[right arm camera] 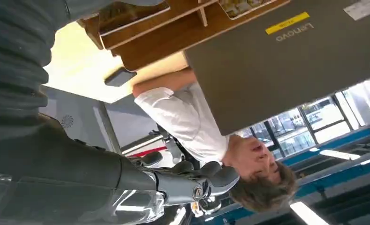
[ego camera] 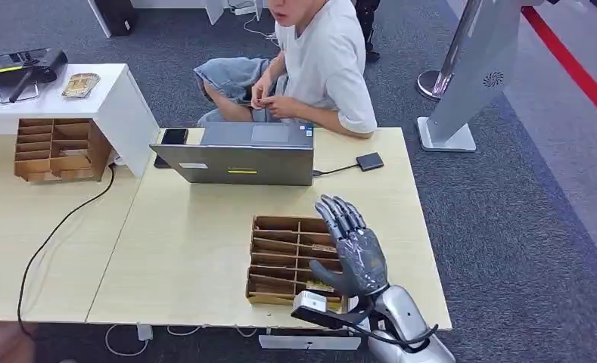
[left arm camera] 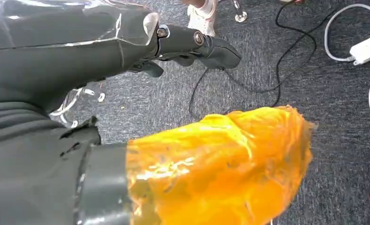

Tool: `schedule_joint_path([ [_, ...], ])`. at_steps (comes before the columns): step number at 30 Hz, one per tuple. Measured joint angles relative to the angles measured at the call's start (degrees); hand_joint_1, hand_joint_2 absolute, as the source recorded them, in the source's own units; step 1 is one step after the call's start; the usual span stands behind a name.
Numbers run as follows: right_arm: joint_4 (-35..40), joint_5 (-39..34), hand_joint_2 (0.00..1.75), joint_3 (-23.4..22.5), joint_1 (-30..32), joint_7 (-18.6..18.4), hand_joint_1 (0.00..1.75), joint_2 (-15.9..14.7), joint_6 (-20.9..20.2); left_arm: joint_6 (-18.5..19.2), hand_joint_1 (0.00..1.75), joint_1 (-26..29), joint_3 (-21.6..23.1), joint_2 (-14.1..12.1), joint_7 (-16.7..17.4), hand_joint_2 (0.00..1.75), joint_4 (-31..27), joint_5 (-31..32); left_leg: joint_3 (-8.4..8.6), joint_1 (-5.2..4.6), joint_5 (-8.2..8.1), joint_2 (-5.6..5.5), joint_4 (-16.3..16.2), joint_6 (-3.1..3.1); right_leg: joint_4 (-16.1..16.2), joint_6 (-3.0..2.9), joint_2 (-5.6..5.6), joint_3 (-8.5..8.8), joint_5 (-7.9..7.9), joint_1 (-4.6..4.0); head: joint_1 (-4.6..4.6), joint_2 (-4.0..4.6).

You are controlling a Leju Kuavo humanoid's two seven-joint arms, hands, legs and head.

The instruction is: Pass the card to the sensor for recognition and then transmit it.

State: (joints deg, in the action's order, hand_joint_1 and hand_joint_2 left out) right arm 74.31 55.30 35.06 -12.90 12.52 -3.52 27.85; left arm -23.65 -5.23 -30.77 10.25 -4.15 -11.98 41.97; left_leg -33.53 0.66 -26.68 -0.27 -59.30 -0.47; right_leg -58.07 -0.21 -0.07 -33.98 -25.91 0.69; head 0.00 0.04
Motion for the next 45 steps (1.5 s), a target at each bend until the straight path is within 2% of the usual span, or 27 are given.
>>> schedule_joint_path([
  [2,-0.4,0.2,1.75,0.1,0.0,-0.2,0.02,0.0,0.0,0.0,0.0,0.0,-0.1,0.0,0.0,0.0,0.0,0.1,0.0,0.0,0.0,0.0,0.0,0.0,0.0,0.0,0.0,0.0,0.0,0.0,0.0,0.0],
  [4,-0.8,0.4,1.75,0.1,0.0,-0.5,0.14,0.0,0.0,0.0,0.0,0.0,-0.2,0.0,0.0,0.0,0.0,0.2,0.0,0.0,0.0,0.0,0.0,0.0,0.0,0.0,0.0,0.0,0.0,0.0,0.0,0.0],
  [11,-2.1,0.9,1.75,0.1,-0.1,-1.0,0.38,-0.1,0.0,0.0,0.0,0.0,-0.4,0.0,0.0,0.0,0.0,0.3,0.0,0.0,0.0,0.0,0.0,0.0,0.0,0.0,0.0,0.0,0.0,0.0,0.0,0.0],
  [13,-2.5,1.1,1.75,0.1,-0.1,-1.2,0.52,-0.1,0.2,0.0,0.0,0.0,-0.4,0.0,0.0,0.0,0.0,0.4,-0.01,0.0,0.0,0.0,0.0,0.0,0.0,0.0,0.0,0.0,0.0,0.0,0.0,0.0],
  [14,-2.7,1.1,1.75,0.1,-0.1,-1.2,0.49,-0.1,0.2,0.0,0.0,0.0,-0.5,0.0,0.0,0.0,0.0,0.4,0.0,0.0,0.0,0.0,0.0,0.0,0.0,0.0,0.0,0.0,0.0,0.0,0.0,0.0],
  [15,-2.8,1.1,1.75,0.1,-0.1,-1.2,0.56,-0.1,0.2,0.0,0.0,0.0,-0.7,0.0,0.0,0.0,0.0,0.5,0.0,0.0,0.0,0.0,0.0,0.0,0.0,0.0,0.0,0.0,0.0,0.0,0.0,0.0],
  [23,-4.4,3.0,1.75,0.1,-0.1,-2.4,0.45,-0.1,1.2,0.0,0.0,0.0,-0.9,0.0,0.0,0.0,0.0,0.9,0.0,0.0,0.0,0.0,0.0,0.0,0.0,0.0,0.0,0.0,0.0,0.0,0.0,0.0],
  [24,-4.6,3.2,1.75,0.1,-0.1,-2.6,0.3,-0.1,1.3,0.0,0.0,0.0,-0.9,0.0,0.0,0.0,0.0,1.0,0.0,0.0,0.0,0.0,0.0,0.0,0.0,0.0,0.0,0.0,0.0,0.0,0.0,0.0],
  [26,-5.0,3.5,1.75,0.1,-0.1,-2.6,0.3,-0.1,1.5,0.1,0.0,0.0,-1.0,0.0,0.0,0.0,0.0,1.1,0.0,0.0,0.0,0.0,0.0,0.0,0.0,0.0,0.0,0.0,0.0,0.0,0.0,0.0],
  [27,-5.2,3.5,1.75,0.1,-0.1,-2.8,0.35,-0.1,1.6,0.1,0.0,0.0,-1.0,0.0,0.0,0.0,0.0,1.2,0.0,0.0,0.0,0.0,0.0,0.0,0.0,0.0,0.0,0.0,0.0,0.0,0.02,0.0],
  [35,-6.6,4.5,1.75,0.1,-0.2,-3.4,0.3,-0.1,2.0,0.1,0.0,0.0,-1.2,0.0,0.0,0.0,0.0,1.3,-0.01,0.0,0.0,0.0,0.0,0.0,0.0,0.0,0.0,0.0,0.0,0.0,0.0,0.0],
  [45,-7.9,5.2,1.75,0.1,-0.8,-4.0,0.54,-0.1,2.2,0.1,0.0,0.0,-1.2,0.0,0.0,0.0,0.0,1.4,0.0,0.0,0.0,0.0,0.0,0.0,0.0,0.0,0.0,0.0,0.0,0.0,0.0,0.0],
])
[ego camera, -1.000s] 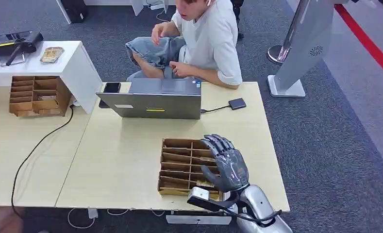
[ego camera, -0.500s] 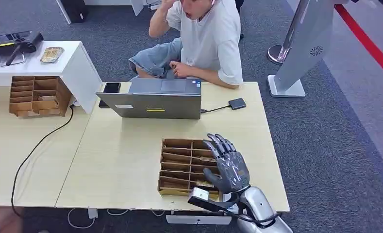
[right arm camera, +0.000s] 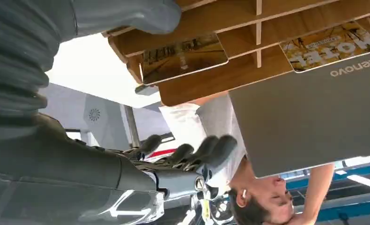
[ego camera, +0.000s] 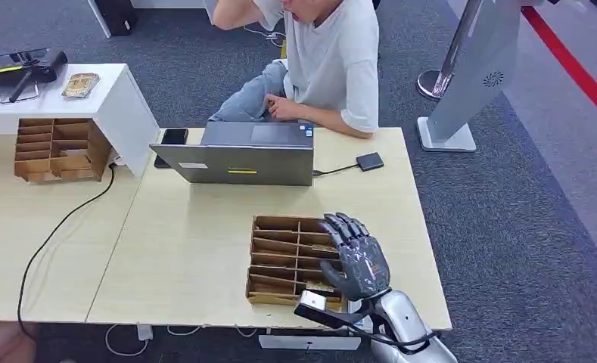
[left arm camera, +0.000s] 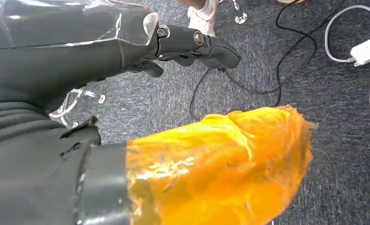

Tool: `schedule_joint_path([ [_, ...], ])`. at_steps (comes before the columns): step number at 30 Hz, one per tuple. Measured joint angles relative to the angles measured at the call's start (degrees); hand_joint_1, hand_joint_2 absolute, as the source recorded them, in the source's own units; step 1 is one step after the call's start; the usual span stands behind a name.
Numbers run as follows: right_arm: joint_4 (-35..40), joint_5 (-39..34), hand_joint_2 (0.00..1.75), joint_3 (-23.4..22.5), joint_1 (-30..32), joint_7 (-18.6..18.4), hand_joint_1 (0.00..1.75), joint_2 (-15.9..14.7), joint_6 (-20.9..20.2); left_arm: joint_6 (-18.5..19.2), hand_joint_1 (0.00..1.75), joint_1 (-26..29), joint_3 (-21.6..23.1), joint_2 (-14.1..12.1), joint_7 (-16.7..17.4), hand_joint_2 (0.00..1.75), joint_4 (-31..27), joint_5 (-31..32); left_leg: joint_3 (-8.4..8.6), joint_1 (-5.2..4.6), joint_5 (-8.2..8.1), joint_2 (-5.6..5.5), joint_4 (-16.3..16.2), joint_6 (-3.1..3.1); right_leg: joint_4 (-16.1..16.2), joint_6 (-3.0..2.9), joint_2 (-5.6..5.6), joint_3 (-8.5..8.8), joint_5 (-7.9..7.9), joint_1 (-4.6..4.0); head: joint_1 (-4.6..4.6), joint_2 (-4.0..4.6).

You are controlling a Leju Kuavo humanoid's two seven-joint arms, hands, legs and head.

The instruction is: Pass the card to the sensor for recognition and then transmit it.

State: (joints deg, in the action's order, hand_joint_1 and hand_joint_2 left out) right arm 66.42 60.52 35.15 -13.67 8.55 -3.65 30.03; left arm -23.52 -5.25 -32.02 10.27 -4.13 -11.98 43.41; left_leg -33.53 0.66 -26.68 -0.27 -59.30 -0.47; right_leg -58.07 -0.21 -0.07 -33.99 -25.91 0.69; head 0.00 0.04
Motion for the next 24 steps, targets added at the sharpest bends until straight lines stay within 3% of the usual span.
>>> schedule_joint_path([
  [12,-0.6,0.0,1.75,0.0,-0.4,-0.1,0.66,0.0,-0.1,0.0,0.0,0.0,0.0,0.0,0.0,0.0,0.0,0.1,0.0,0.0,0.0,0.0,0.0,0.0,0.0,0.0,0.0,0.0,0.0,0.0,0.0,0.0],
  [14,-0.7,0.0,1.75,0.0,-0.5,-0.1,0.59,0.0,-0.1,0.0,0.0,0.0,0.0,0.0,0.0,0.0,0.0,0.1,0.0,0.0,0.0,0.0,0.0,0.0,0.0,0.0,0.0,0.0,0.0,0.0,0.0,0.0],
  [18,-0.7,0.0,1.75,0.0,-0.5,-0.1,0.63,0.0,-0.1,0.0,0.0,0.0,0.0,0.0,0.0,0.0,0.0,0.1,0.0,0.0,0.0,0.0,0.0,0.0,0.0,0.0,0.0,0.0,0.0,0.0,0.0,0.0],
  [21,-0.8,0.0,1.75,0.0,-0.6,-0.1,0.49,0.0,-0.1,0.0,0.0,0.0,0.0,0.0,0.0,0.0,0.0,0.1,0.0,0.0,0.0,0.0,0.0,0.0,0.0,0.0,0.0,0.0,0.0,0.0,0.0,0.0],
  [24,-0.9,0.0,1.75,-0.1,-0.7,-0.1,0.49,0.0,-0.1,0.0,0.0,0.0,-0.1,0.0,0.0,0.0,0.0,0.2,0.0,0.0,0.0,0.0,0.0,0.0,0.0,0.0,0.0,0.0,0.0,0.0,0.0,0.0],
])
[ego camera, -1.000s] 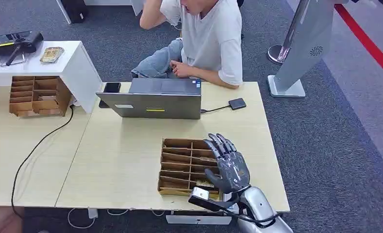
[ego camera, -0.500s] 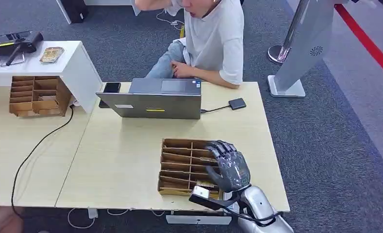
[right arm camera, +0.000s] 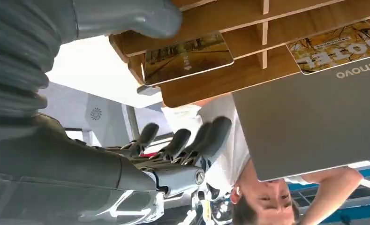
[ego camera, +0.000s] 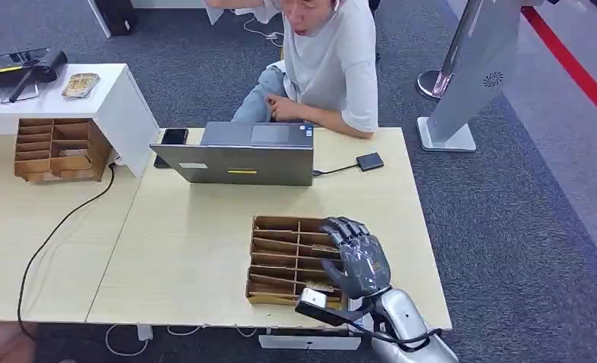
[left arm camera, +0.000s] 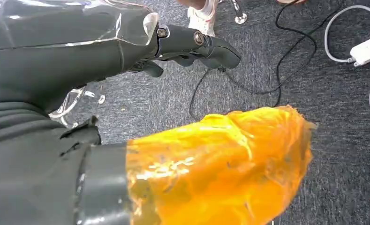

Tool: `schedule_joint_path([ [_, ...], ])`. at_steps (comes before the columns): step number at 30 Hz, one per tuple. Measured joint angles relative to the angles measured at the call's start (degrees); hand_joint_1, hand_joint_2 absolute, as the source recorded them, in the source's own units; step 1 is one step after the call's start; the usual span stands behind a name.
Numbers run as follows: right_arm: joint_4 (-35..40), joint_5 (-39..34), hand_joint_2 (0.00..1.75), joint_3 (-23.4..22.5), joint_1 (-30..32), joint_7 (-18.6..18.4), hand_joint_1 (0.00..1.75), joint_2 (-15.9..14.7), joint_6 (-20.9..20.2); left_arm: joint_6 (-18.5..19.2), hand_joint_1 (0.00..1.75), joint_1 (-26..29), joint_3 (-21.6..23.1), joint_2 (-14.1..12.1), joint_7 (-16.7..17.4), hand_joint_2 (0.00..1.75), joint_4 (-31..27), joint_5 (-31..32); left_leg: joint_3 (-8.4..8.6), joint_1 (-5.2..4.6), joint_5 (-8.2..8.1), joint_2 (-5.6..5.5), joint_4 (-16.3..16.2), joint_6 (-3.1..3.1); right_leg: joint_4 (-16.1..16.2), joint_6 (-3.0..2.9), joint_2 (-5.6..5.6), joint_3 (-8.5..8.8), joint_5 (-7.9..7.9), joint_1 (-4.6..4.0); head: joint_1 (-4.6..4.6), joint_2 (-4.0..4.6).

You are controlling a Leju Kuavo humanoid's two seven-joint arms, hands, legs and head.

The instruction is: Pass the card to the sensor for recognition and then transmit it.

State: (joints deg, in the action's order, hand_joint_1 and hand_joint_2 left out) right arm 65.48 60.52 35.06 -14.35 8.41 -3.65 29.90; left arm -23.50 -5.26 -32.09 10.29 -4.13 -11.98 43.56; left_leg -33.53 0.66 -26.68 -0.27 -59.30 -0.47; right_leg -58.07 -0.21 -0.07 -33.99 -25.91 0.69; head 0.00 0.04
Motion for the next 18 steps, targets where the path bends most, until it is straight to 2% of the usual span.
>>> schedule_joint_path([
  [8,-0.7,0.0,1.75,-0.2,-0.3,-0.2,0.52,0.0,-0.1,0.0,0.0,0.0,-0.2,0.0,0.0,0.0,0.0,0.0,0.0,0.0,0.0,0.0,0.0,0.0,0.0,0.0,0.0,0.0,0.0,0.0,0.02,0.0],
  [11,-0.8,0.0,1.75,-0.3,-0.3,-0.2,0.66,0.0,-0.1,0.0,0.0,0.0,-0.3,0.0,0.0,0.0,0.0,0.0,0.0,0.0,0.0,0.0,0.0,0.0,0.0,0.0,0.0,0.0,0.0,0.0,0.0,0.0],
  [18,-0.9,0.0,1.75,-0.3,-0.4,-0.2,0.73,0.0,-0.1,0.0,0.0,0.0,-0.3,0.0,0.0,0.0,0.0,0.0,0.0,0.0,0.0,0.0,0.0,0.0,0.0,0.0,0.0,0.0,0.0,0.0,0.0,0.0],
])
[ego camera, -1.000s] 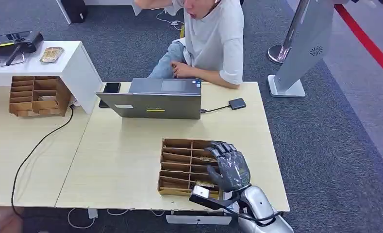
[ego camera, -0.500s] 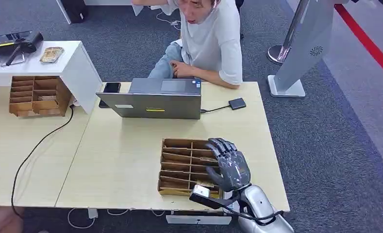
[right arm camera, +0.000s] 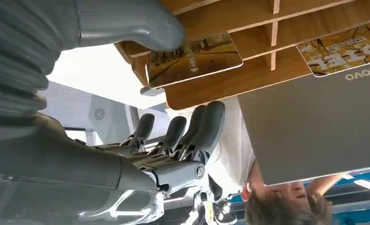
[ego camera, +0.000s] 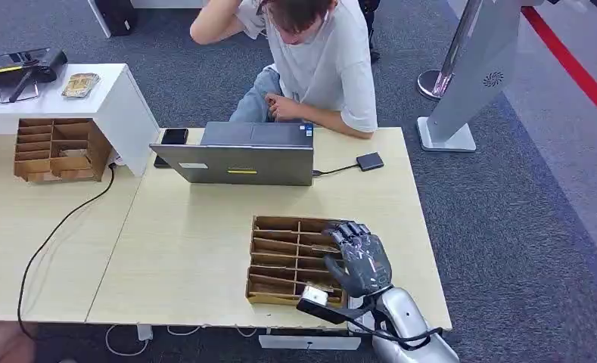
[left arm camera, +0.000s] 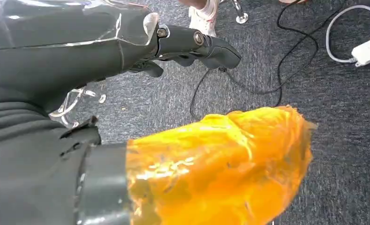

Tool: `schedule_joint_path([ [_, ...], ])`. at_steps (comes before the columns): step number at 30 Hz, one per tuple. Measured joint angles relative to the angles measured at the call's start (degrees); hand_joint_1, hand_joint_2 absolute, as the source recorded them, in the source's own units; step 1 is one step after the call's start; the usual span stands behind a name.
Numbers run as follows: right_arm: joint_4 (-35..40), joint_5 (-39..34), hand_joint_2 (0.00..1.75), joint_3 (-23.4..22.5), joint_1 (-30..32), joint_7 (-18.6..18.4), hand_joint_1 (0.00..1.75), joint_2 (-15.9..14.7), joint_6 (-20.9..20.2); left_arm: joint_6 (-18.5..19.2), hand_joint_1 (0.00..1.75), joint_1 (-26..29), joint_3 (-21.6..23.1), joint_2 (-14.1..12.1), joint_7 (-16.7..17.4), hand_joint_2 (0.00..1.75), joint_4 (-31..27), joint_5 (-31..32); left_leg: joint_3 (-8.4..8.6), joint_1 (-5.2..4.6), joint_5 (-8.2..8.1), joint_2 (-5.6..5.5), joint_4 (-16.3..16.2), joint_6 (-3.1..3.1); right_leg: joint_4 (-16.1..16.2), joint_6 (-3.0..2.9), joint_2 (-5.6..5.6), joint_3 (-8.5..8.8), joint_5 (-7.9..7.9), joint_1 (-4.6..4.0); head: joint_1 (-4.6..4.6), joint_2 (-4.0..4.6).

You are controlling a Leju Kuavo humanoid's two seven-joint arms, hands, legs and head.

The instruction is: Pass the card to the sensor for recognition and then transmit it.

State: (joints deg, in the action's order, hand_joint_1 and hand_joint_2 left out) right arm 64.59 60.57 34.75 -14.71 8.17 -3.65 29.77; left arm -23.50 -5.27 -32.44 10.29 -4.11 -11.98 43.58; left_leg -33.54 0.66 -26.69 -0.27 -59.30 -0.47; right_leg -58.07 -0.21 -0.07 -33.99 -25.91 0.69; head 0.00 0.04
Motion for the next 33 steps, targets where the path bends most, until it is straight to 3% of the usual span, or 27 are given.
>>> schedule_joint_path([
  [7,-0.1,0.0,1.75,0.0,0.0,0.0,0.8,0.0,-0.1,0.4,0.0,0.0,0.0,0.0,0.0,0.0,0.0,0.0,0.0,0.0,0.0,0.0,0.0,0.0,0.0,0.0,0.0,0.0,0.0,0.0,0.0,0.0],
  [16,-0.4,0.6,1.75,-0.7,0.0,-0.3,0.8,0.0,-0.3,14.6,0.0,1.2,-1.6,-1.2,1.9,0.0,0.0,-1.8,-0.02,0.0,0.0,0.01,0.0,0.0,0.0,0.0,0.0,-0.04,0.0,0.0,0.02,0.0],
  [30,-0.5,0.6,1.75,-0.9,0.0,-0.3,0.8,0.0,-0.3,16.1,0.0,1.6,-2.4,-2.4,2.3,0.0,0.0,-2.0,-0.05,0.0,0.0,0.0,0.0,0.0,0.0,0.0,0.0,-0.05,0.0,0.0,0.0,0.0],
  [33,-0.6,0.8,1.75,-1.0,0.0,-0.2,0.87,0.0,-0.3,19.4,0.0,1.7,-2.6,-2.7,3.4,0.0,0.0,-2.3,-0.05,0.0,0.0,0.0,0.0,0.0,0.0,0.0,0.0,-0.05,0.0,0.0,0.0,0.0],
])
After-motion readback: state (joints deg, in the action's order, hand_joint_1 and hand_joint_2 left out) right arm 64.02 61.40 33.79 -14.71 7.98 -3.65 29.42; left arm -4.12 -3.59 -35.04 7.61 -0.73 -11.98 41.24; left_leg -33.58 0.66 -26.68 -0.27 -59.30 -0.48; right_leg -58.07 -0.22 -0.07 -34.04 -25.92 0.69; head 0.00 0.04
